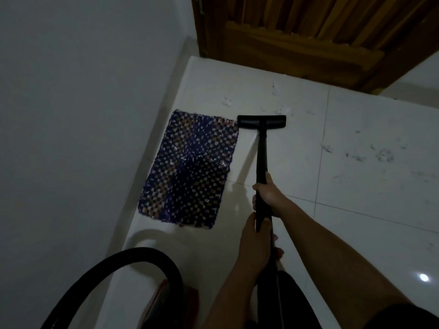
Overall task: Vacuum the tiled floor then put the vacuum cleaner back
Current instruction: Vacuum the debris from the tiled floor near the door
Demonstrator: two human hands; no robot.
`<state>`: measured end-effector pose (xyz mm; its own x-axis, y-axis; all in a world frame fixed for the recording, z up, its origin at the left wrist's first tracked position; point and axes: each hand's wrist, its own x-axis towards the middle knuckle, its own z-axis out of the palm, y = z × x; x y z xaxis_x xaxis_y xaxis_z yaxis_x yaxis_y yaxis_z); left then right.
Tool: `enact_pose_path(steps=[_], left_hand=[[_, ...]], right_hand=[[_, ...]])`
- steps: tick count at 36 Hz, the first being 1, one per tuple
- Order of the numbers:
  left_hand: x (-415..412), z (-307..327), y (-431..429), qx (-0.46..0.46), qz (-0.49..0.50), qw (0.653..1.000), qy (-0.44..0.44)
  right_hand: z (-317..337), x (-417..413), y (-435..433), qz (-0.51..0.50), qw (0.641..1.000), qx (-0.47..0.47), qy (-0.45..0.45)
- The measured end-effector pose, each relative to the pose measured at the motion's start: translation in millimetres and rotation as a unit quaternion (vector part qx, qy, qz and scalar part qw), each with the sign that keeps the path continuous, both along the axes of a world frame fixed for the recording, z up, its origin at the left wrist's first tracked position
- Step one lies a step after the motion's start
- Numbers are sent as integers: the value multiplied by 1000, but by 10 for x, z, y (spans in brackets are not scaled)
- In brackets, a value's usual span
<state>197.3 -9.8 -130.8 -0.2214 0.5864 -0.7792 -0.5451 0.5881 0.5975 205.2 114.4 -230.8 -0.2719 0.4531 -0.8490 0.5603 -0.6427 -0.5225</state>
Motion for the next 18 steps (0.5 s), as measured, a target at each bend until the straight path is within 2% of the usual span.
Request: enact_pose_path(steps=[5, 10, 18], left_hand=[[-210, 41, 188, 23, 19, 999, 13], [-384, 28, 352, -26, 88, 996, 5], [-757, -141, 565, -65, 100, 992, 35]], right_hand=[[-1, -249, 218, 45, 999, 5, -1], [16, -502, 341, 61, 998, -16, 18], [-21, -995, 507, 109, 994, -12, 6]])
